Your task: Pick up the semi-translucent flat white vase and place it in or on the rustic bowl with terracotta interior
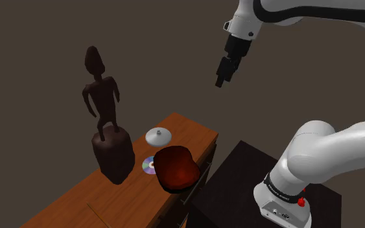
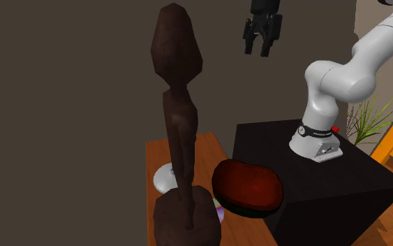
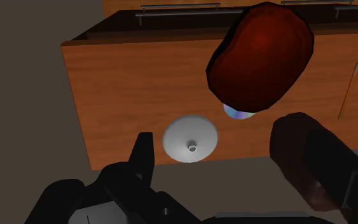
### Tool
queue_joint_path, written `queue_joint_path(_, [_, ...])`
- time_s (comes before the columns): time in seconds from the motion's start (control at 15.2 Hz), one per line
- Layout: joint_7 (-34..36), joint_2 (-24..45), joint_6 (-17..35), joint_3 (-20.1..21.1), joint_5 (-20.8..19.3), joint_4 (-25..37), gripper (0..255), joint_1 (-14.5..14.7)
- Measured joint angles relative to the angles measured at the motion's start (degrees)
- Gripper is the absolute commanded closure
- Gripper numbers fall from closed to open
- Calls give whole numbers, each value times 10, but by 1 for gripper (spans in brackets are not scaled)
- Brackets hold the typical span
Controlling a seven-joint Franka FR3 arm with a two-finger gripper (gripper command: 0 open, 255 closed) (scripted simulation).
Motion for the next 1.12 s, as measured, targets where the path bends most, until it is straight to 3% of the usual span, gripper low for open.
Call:
queue_joint_path(0.26, [7,25,38,10,3,-13,0,2])
queue_joint_path(0.86, [31,168,212,45,7,-43,0,7])
queue_joint_path(1.12, [44,253,281,57,2,-26,0,7])
